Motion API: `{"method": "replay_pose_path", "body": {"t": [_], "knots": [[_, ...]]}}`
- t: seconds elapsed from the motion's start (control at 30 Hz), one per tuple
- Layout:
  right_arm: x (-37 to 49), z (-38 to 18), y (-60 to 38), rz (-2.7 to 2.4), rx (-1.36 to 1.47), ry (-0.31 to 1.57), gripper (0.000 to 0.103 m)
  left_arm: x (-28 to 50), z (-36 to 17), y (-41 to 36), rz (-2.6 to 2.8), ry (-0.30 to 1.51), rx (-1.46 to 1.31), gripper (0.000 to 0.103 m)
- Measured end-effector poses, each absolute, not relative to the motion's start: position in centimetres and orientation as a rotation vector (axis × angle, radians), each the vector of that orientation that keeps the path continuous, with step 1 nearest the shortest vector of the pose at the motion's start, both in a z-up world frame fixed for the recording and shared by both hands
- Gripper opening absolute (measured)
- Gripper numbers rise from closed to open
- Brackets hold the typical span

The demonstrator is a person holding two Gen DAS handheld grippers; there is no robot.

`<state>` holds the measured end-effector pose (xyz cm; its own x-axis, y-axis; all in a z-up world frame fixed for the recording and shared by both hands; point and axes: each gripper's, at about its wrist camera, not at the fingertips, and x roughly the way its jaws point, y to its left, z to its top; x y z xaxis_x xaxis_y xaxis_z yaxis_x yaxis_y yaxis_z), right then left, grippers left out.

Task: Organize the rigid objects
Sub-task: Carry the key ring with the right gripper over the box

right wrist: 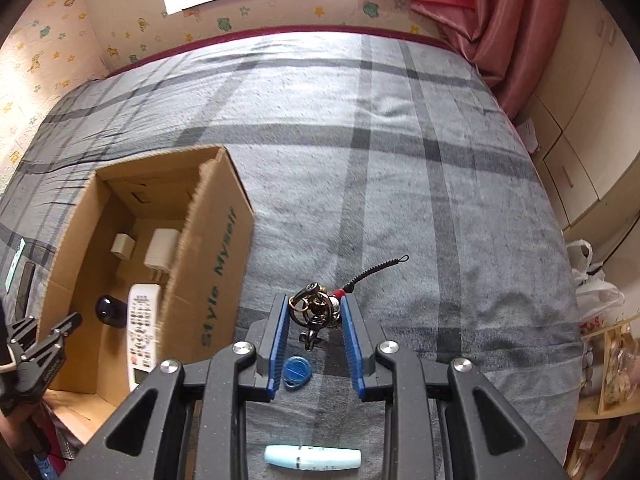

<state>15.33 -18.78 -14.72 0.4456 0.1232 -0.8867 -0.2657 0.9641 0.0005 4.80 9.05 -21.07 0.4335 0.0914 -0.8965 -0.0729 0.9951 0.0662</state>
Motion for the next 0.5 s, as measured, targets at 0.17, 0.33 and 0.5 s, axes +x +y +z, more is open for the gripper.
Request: {"method": "replay_pose_path", "body": {"t": [0.17, 0.33, 0.5], "knots": [[15.1, -12.7, -17.0, 0.277, -0.161, 1.051, 0.027, 4.7, -21.1, 9.1, 0.102, 1.115, 0.014, 0.012], [14.8, -10.8, -14.8, 0.315, -0.178, 1.019, 0.027, 4.7, -21.0, 9.2, 0.099, 1.113, 0.008, 0.012], [14.5, -9.5, -12.7, 0.353, -0.189, 0.994, 0.027, 4.7, -21.0, 9.1, 0.099, 1.113, 0.01, 0.012]]}}
